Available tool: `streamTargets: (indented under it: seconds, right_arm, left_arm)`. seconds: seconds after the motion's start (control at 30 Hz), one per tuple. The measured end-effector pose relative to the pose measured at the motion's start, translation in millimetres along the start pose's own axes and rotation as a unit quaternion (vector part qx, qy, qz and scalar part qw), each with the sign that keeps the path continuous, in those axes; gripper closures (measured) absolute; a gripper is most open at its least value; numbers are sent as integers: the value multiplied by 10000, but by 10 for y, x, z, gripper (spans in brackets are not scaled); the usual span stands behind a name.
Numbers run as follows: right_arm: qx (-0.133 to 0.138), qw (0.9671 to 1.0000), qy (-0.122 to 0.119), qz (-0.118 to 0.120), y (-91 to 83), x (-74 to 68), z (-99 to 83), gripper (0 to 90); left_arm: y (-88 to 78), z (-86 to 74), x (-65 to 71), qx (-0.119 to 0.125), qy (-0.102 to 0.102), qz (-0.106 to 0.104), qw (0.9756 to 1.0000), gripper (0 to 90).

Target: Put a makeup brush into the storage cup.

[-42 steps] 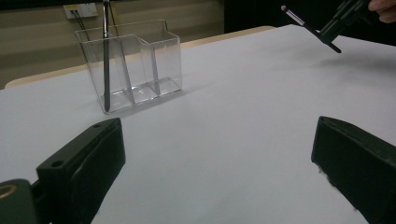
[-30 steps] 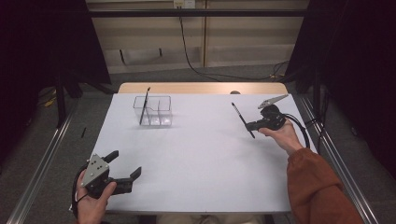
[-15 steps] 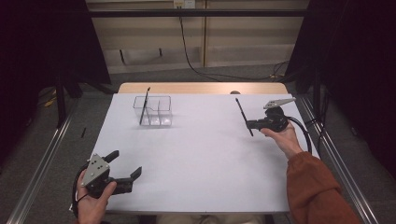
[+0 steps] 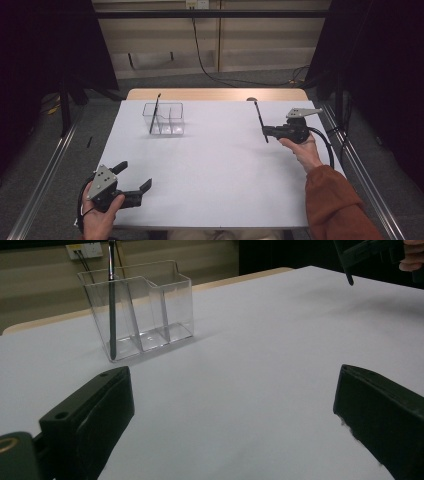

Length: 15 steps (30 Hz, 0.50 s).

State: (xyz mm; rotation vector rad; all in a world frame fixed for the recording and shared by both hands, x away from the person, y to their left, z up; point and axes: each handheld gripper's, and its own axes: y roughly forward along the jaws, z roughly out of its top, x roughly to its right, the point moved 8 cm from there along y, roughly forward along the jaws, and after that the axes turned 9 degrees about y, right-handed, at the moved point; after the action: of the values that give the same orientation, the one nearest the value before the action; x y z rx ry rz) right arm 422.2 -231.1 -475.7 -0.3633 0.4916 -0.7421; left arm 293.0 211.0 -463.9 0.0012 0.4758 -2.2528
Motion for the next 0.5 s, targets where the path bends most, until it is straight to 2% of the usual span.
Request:
streamTargets:
  seconds: [0.5]
  right_arm:
    - [229, 9995, -83, 223, -95, -259, 6, 848]
  left_arm:
    - [5, 9, 3, 21, -8, -4, 10000, 28]
